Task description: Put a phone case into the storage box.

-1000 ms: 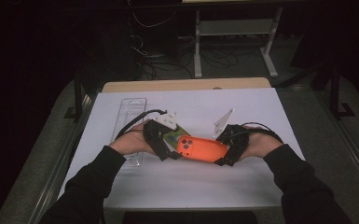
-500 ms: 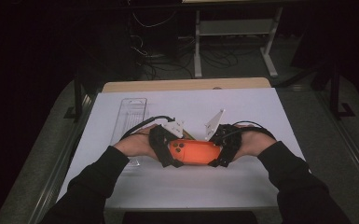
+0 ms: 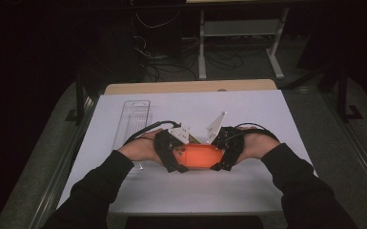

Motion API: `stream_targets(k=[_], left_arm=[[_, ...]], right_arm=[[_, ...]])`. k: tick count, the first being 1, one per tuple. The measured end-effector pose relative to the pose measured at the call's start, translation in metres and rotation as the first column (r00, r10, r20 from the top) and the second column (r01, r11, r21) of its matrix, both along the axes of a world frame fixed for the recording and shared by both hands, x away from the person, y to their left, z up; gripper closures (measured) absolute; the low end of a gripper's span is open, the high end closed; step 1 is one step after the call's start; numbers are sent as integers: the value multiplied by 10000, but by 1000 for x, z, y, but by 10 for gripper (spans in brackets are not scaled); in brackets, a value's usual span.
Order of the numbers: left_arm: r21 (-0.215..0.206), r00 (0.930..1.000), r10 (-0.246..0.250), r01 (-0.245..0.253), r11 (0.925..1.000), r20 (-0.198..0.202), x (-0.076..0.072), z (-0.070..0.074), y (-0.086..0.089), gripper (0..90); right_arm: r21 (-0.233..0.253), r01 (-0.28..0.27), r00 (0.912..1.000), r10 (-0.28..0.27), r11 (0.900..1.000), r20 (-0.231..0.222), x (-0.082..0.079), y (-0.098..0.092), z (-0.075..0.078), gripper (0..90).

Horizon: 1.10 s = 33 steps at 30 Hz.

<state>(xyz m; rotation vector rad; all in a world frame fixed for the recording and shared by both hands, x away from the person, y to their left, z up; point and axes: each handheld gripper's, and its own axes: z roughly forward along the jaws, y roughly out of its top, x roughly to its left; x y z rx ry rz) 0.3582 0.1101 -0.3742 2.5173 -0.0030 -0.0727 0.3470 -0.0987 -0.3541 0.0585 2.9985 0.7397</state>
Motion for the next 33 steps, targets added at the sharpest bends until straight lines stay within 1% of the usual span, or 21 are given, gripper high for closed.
stream_targets(k=[4, 7, 8, 9, 13, 15, 16, 17, 20, 23, 25, 26, 27, 28, 29, 30, 31, 32, 33], left_arm=[[81, 10000, -57, 56, 10000, 70, 0, 1, 1, 130], [13, 10000, -54, 54, 10000, 16, 0, 1, 1, 138], [32, 9999, -102, 102, 9999, -19, -1, 2, 2, 141], [9, 10000, -96, 96, 10000, -20, -1, 1, 2, 144], [32, 9998, -221, 221, 9998, 35, -2, 2, 2, 153], [116, 9996, -276, 275, 9996, 68, -2, 3, 1, 156], [28, 9997, -244, 243, 9997, 60, -4, 2, 1, 158], [115, 9996, -267, 266, 9996, 106, -4, 3, 1, 159], [114, 9995, -278, 277, 9996, 140, -5, 4, 1, 161], [15, 9998, -210, 210, 9998, 65, -7, 3, 1, 162], [35, 9998, -192, 191, 9998, 103, -7, 3, 2, 162], [31, 9999, -127, 127, 9999, 86, -8, 2, 2, 162], [46, 9999, -88, 88, 10000, 122, -8, 2, 2, 163], [17, 9999, 58, -58, 10000, 141, -8, 1, 2, 163], [-13, 9994, 341, -341, 9994, 64, -7, 0, 3, 163], [8, 9987, 502, -502, 9987, -95, -7, -1, 3, 162], [142, 9985, 536, -534, 9985, -112, -5, -2, 4, 163], [129, 9973, 717, -715, 9974, -161, -5, -4, 4, 163], [316, 9972, 734, -730, 9968, -109, -4, -4, 5, 163]], right_arm=[[7, -4, 10000, 4, 10000, -31, 0, 0, 0, 150], [11, 17, 10000, -17, 10000, -71, 0, 0, 1, 150], [-12, 55, 9998, -56, 10000, -164, -1, 0, 1, 150], [-74, 101, 9996, -103, 9999, -258, -2, -1, 1, 150], [-58, 9, 9996, -10, 10000, -283, -1, 0, 1, 149], [-134, 111, 9991, -116, 9998, -413, -2, 0, 1, 149], [-121, 94, 9988, -100, 9999, -476, -2, -1, 1, 148], [-86, 49, 9987, -53, 10000, -501, -2, -1, 1, 148], [-28, -6, 9990, 5, 10000, -454, -2, -1, 1, 146], [3, 39, 9986, -38, 10000, -534, -4, -2, 1, 141], [21, 51, 9984, -49, 10000, -558, -3, -2, 0, 133], [47, 251, 9970, -246, 9997, -727, -4, -3, 1, 113], [153, 299, 9967, -287, 9994, -763, -3, -3, 1, 95], [153, 299, 9967, -287, 9994, -763, -3, -3, 1, 95], [368, 454, 9964, -426, 9983, -739, -2, -6, 2, 64], [500, 530, 9961, -493, 9973, -733, 0, -7, 2, 53], [600, 574, 9964, -534, 9965, -665, 2, -9, 2, 46], [622, 704, 9953, -659, 9956, -707, 3, -10, 3, 36], [692, 830, 9939, -775, 9941, -779, 3, -12, 3, 31]])
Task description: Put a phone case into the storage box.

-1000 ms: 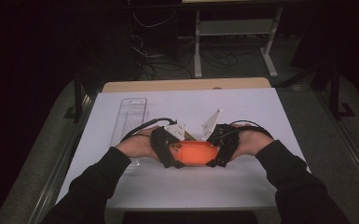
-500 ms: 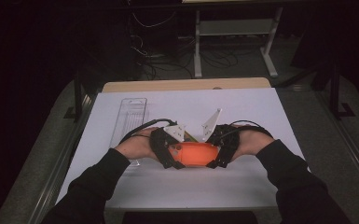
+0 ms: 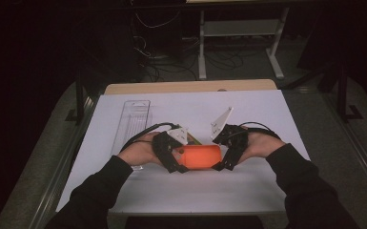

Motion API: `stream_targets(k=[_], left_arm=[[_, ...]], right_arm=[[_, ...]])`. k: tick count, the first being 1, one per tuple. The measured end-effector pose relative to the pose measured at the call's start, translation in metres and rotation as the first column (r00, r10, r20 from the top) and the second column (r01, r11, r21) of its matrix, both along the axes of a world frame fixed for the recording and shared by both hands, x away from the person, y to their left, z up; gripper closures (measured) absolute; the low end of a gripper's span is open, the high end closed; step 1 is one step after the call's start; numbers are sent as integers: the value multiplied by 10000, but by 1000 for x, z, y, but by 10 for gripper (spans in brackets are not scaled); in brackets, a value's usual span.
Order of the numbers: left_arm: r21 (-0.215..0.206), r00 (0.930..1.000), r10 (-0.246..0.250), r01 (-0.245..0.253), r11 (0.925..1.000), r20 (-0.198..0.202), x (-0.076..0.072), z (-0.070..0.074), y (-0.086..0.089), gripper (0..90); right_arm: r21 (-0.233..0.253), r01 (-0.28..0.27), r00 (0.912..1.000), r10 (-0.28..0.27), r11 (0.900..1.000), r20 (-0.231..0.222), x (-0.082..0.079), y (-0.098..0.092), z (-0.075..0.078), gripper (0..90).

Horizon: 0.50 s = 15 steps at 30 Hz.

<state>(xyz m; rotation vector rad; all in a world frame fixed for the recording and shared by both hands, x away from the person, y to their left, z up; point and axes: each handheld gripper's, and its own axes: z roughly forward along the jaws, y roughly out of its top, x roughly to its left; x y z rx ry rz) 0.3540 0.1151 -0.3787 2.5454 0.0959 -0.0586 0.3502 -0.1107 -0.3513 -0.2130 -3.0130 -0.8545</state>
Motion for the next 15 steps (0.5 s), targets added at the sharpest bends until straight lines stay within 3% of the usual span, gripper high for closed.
stream_targets(k=[3, 4, 9, 12, 15], left_arm=[[89, 9979, 651, -651, 9978, -48, 1, -4, 1, 162], [89, 9979, 651, -651, 9978, -48, 1, -4, 1, 163], [6, 9858, 1676, -1676, 9858, 102, 0, -8, 3, 163], [-200, 9734, 2290, -2287, 9733, 110, 0, -10, 4, 164], [-213, 9589, 2835, -2832, 9588, 108, -1, -11, 4, 164]], right_arm=[[223, 313, 9995, -315, 9993, 98, 2, -6, 1, 29], [305, 428, 9990, -430, 9986, 85, 2, -8, 0, 29], [639, 1249, 9919, -1260, 9901, 136, 6, -21, -5, 27], [1054, 1862, 9818, -1891, 9768, 180, 8, -30, -9, 21], [1394, 2656, 9618, -2721, 9539, 292, 9, -40, -13, 16]])
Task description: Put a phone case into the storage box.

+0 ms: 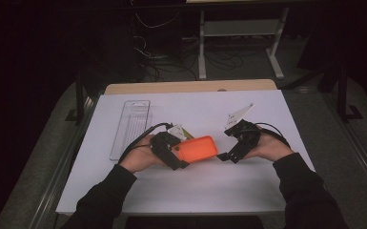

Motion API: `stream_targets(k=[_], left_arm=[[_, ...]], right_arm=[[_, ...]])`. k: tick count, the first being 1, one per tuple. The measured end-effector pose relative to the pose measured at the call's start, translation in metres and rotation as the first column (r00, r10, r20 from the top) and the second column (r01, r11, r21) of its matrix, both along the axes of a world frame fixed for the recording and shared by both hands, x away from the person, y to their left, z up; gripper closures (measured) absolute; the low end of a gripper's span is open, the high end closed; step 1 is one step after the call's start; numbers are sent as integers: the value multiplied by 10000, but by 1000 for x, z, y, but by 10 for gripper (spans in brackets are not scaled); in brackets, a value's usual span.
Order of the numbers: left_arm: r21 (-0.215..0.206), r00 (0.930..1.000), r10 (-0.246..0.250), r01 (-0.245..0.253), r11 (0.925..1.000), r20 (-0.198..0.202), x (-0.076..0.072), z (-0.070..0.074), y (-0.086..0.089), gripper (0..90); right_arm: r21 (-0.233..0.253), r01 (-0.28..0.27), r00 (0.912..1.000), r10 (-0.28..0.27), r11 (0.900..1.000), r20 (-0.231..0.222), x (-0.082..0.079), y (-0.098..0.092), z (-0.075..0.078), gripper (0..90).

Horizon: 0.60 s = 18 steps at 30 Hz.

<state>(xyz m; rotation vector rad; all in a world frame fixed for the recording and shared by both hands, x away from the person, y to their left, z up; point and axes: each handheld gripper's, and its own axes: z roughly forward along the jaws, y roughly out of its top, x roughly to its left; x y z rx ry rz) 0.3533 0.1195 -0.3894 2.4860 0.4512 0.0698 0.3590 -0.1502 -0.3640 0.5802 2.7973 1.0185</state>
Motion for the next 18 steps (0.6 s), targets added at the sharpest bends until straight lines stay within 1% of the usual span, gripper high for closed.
stream_targets(k=[1, 2, 3, 4, 5, 6, 7, 8, 9, 10, 11, 12, 13, 14, 15, 16, 17, 18], left_arm=[[0, 10000, 0, 0, 10000, 0, 0, 0, 0, 164], [-38, 9993, 348, -349, 9994, -113, -1, 0, 0, 164], [-28, 9991, 428, -428, 9991, -55, -1, 1, 1, 164], [-28, 9991, 428, -428, 9991, -55, -1, 1, 1, 164], [-303, 9964, 816, -823, 9961, -223, -2, 1, 2, 164], [-303, 9964, 816, -823, 9961, -223, -2, 1, 2, 164], [-225, 9962, 837, -843, 9962, -256, -1, 2, 3, 164], [-148, 9963, 828, -831, 9964, -221, -1, 2, 3, 164], [-17, 9954, 952, -952, 9955, -146, -2, 1, 4, 164], [-34, 9947, 1020, -1020, 9948, -102, -2, 0, 5, 163], [-290, 9917, 1276, -1281, 9913, -175, -3, -1, 5, 163], [-235, 9923, 1213, -1219, 9923, -245, -1, -2, 7, 163], [-352, 9905, 1315, -1329, 9905, -392, -2, -3, 6, 163], [-352, 9905, 1315, -1329, 9905, -392, -2, -3, 6, 163], [-239, 9916, 1222, -1233, 9921, -423, 0, -2, 9, 163], [-239, 9916, 1222, -1233, 9921, -423, 0, -2, 9, 163], [-261, 9918, 1177, -1191, 9925, -501, 1, -2, 11, 163], [-265, 9898, 1317, -1333, 9907, -546, 0, -2, 11, 163]], right_arm=[[126, 437, 9990, -436, 9990, -119, -1, -2, -1, 16], [194, 800, 9965, -795, 9966, -272, -2, -5, -2, 13], [238, 1047, 9942, -1040, 9942, -291, -3, -7, -4, 7], [238, 1047, 9942, -1040, 9942, -291, -3, -7, -4, 7], [479, 1664, 9847, -1635, 9849, -600, -6, -9, -8, 5], [479, 1664, 9847, -1635, 9849, -600, -6, -9, -8, 5], [519, 1763, 9829, -1730, 9830, -625, -7, -11, -11, 1], [523, 2141, 9758, -2112, 9754, -565, -10, -13, -17, 0], [540, 2310, 9717, -2274, 9715, -645, -11, -13, -19, 1], [567, 2475, 9675, -2436, 9672, -678, -13, -13, -22, 1], [573, 2631, 9633, -2591, 9631, -699, -15, -13, -24, 1], [612, 2793, 9590, -2752, 9583, -679, -17, -14, -26, 1], [801, 2944, 9549, -2896, 9523, -661, -20, -14, -27, 1], [955, 3130, 9491, -3075, 9449, -681, -22, -14, -29, 1], [991, 3308, 9428, -3240, 9385, -784, -25, -14, -30, 0], [991, 3308, 9428, -3240, 9385, -784, -25, -14, -30, 0], [1356, 3727, 9273, -3628, 9180, -922, -31, -12, -36, 0], [1416, 3920, 9196, -3828, 9090, -885, -34, -11, -38, 1]])
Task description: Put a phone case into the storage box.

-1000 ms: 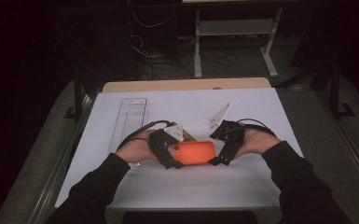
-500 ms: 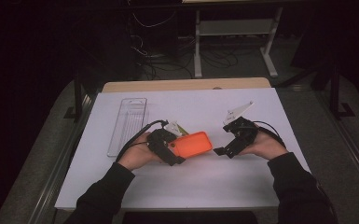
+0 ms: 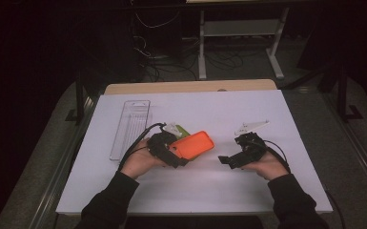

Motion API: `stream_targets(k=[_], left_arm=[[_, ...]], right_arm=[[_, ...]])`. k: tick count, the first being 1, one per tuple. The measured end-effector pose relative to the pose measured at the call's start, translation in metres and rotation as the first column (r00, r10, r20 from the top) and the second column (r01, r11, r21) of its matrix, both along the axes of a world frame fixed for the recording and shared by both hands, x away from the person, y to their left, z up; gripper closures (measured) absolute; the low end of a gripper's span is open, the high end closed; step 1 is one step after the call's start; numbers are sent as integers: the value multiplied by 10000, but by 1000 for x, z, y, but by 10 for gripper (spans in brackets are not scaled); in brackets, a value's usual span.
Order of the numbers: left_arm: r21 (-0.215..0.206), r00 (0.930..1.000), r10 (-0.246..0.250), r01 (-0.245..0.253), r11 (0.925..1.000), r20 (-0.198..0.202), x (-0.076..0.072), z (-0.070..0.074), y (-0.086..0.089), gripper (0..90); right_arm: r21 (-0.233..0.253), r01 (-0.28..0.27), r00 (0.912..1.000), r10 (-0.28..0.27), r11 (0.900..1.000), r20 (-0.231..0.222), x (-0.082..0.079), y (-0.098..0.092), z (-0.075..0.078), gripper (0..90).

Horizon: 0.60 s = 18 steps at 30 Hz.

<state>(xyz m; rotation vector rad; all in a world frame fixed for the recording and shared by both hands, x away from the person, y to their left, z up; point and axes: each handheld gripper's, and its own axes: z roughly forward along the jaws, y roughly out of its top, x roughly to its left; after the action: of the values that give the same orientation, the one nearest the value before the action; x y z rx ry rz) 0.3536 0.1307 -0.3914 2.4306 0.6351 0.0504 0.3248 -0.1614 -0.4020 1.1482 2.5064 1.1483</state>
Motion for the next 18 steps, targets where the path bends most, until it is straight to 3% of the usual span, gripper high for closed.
stream_targets(k=[3, 4, 5, 6, 11, 14, 15, 18], left_arm=[[-38, 9998, 173, -173, 9998, 29, -2, -2, -1, 163], [274, 9999, -140, 138, 9995, 76, 1, -2, 0, 163], [274, 9999, -140, 138, 9995, 76, 1, -2, 0, 163], [153, 9999, 84, -85, 9998, 67, 0, -3, -1, 163], [319, 9999, 96, -97, 9994, 53, 1, -4, -1, 162], [373, 9999, 67, -71, 9993, 108, 1, -3, 0, 162], [45, 9994, 348, -348, 9994, 49, 0, -3, -1, 163], [102, 9993, 385, -386, 9992, 11, 0, -4, 0, 162]], right_arm=[[89, 275, 9995, -276, 9996, 155, -4, 3, -5, 0], [245, 439, 9987, -445, 9987, 250, -7, 5, -9, 0], [287, 567, 9977, -577, 9980, 353, -8, 6, -10, 0], [287, 567, 9977, -577, 9980, 353, -8, 6, -10, 0], [575, 770, 9946, -807, 9954, 653, -8, 10, -14, 0], [546, 869, 9933, -907, 9947, 711, -9, 11, -15, 0], [446, 880, 9919, -917, 9951, 881, -9, 11, -14, 0], [273, 826, 9898, -852, 9962, 1143, -11, 13, -14, 0]])
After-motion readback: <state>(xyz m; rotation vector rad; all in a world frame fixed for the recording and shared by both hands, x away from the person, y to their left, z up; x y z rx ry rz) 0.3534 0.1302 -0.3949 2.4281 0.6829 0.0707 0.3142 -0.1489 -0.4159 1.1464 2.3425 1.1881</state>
